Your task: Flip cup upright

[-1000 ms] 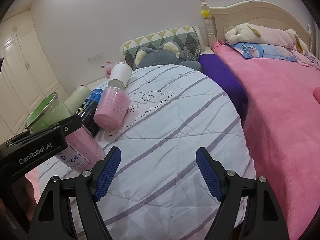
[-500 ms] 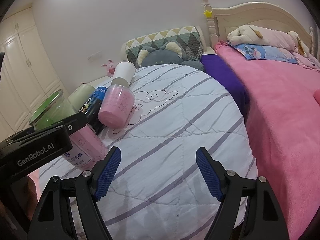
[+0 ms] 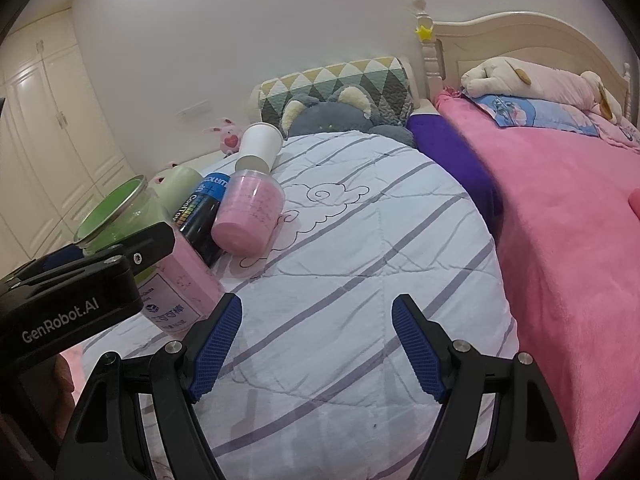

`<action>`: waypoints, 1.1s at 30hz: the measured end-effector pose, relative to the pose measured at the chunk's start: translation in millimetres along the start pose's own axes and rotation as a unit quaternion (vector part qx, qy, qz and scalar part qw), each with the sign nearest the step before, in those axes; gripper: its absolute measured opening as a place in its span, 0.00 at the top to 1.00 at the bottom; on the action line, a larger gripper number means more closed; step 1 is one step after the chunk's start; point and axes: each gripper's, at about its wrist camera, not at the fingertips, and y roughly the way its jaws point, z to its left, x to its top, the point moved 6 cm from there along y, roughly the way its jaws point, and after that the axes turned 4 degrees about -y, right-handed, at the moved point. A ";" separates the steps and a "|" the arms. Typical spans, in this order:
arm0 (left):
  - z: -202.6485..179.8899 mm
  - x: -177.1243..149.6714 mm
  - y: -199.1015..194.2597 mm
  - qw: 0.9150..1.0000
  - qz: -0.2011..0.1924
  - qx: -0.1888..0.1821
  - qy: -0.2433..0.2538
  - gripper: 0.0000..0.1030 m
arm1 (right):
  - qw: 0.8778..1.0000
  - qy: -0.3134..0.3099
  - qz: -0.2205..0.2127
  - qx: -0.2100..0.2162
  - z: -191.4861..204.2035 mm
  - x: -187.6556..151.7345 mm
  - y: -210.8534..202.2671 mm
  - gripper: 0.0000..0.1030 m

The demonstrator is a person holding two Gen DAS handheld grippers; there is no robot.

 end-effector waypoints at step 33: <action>79.6 -13.0 -96.0 0.996 -0.080 0.005 -0.031 0.04 | 0.997 -0.046 -0.054 -0.028 56.6 11.0 -54.7 0.23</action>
